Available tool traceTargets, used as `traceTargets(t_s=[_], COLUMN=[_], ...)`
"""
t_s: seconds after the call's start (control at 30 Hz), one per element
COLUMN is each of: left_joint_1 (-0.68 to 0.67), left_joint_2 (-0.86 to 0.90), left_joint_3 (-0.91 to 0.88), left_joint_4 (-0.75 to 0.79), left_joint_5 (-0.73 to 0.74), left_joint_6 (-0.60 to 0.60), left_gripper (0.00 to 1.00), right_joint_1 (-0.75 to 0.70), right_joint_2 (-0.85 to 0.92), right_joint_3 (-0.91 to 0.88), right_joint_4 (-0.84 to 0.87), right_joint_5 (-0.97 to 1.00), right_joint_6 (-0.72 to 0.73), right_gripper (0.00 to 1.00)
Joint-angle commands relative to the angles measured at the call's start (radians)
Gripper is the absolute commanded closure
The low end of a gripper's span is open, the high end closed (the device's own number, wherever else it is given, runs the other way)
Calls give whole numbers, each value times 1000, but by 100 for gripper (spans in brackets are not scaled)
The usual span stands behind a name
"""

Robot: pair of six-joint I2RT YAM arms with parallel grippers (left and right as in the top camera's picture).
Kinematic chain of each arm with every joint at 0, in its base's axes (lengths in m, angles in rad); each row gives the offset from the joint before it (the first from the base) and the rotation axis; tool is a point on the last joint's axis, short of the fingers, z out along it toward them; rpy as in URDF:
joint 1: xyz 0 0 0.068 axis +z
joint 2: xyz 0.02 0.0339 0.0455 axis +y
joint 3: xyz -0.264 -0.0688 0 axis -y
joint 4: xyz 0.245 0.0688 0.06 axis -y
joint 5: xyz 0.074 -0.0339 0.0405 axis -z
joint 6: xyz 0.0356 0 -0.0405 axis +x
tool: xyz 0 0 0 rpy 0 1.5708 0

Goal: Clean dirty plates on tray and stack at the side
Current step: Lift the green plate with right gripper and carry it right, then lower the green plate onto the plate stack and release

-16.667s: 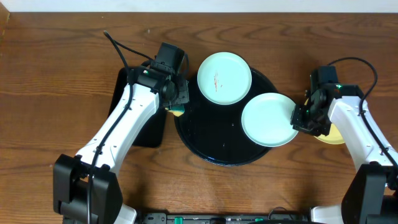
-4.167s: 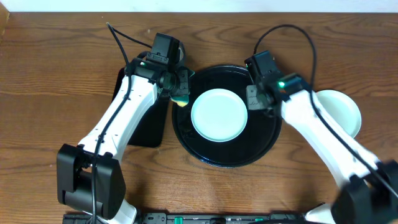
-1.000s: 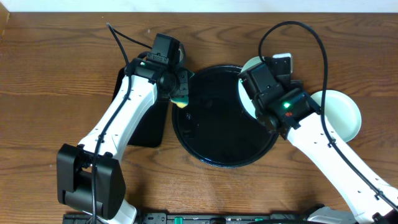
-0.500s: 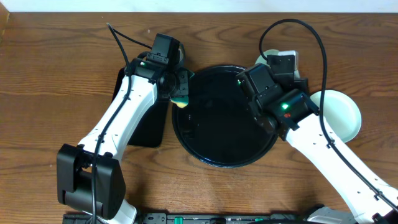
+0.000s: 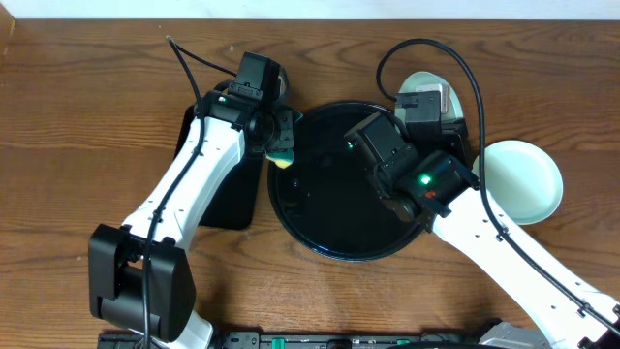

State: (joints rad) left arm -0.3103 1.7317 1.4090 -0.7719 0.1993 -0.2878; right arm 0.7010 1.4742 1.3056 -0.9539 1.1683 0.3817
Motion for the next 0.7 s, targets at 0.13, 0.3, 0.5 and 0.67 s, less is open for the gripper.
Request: traceTargets(t_s=[0.13, 0.3, 0.5, 0.67], left_joint_1=[0, 0, 0, 0], left_joint_2=[0, 0, 0, 0], left_joint_3=[8, 8, 8, 8], left_joint_4=[-2, -2, -2, -2], left_joint_5=[-9, -9, -9, -9], left_joint_6=[-4, -4, -4, -4], left_gripper=[92, 92, 93, 92], right_joint_1=[3, -32, -188, -361], right_joint_2=[-12, -12, -10, -9], right_joint_3=[2, 2, -2, -30], right_joint_4=[0, -1, -4, 0], right_joint_5=[31, -93, -635, -961], right_joint_6=[7, 7, 6, -33], right_gripper=[99, 99, 99, 99])
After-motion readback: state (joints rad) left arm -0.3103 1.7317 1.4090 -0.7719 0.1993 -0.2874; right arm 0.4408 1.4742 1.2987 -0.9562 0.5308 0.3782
